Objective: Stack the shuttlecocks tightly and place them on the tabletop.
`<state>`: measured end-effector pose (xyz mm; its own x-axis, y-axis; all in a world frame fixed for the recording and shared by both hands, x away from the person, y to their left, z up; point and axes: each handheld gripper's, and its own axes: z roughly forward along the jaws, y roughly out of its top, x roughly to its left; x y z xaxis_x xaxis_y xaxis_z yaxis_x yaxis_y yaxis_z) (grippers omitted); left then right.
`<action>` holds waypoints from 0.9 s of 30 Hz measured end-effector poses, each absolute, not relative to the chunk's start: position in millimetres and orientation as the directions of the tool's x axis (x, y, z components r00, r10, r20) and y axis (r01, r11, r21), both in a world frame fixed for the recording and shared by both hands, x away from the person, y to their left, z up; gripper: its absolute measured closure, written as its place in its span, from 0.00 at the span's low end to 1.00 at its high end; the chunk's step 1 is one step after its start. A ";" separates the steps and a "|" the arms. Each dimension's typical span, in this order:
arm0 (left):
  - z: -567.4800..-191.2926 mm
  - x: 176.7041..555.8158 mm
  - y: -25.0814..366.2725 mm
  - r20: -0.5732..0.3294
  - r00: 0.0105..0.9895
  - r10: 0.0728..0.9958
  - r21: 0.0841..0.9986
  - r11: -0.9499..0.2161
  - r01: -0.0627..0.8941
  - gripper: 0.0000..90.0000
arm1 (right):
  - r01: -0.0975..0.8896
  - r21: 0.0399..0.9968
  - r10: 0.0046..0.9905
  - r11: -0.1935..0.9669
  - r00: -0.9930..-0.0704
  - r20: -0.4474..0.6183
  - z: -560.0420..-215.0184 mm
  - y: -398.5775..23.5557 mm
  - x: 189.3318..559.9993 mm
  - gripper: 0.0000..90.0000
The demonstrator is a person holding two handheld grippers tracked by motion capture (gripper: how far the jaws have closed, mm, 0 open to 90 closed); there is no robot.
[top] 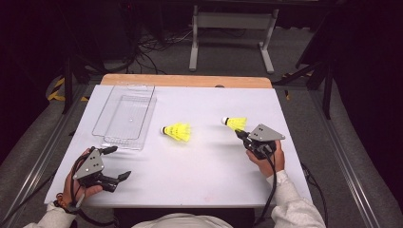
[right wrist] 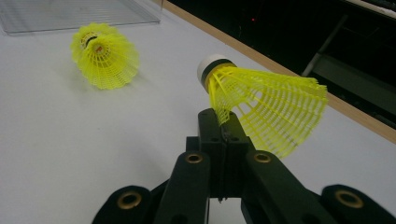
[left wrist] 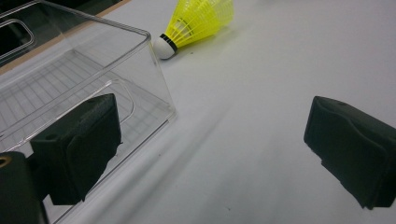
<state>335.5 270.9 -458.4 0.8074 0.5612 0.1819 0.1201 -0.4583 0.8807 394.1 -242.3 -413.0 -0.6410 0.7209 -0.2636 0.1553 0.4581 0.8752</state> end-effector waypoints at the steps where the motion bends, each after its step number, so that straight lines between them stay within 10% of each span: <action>1: -458.5 335.5 270.8 0.182 0.808 0.561 0.881 -0.458 0.120 0.06 | 0.154 0.877 0.721 0.455 -0.642 -0.262 -412.8 -242.0 393.3 1.00; 27: -458.6 336.3 270.1 0.182 0.809 0.559 0.879 -0.461 0.121 0.05 | 0.156 0.855 0.655 0.495 -0.714 -0.249 -423.1 -215.9 392.0 1.00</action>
<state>336.3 270.1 -458.6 0.8088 0.5591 0.1823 0.1207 -0.4612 0.8791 392.0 -215.9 -423.1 -0.7138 0.6548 -0.2485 0.1564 0.4949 0.8548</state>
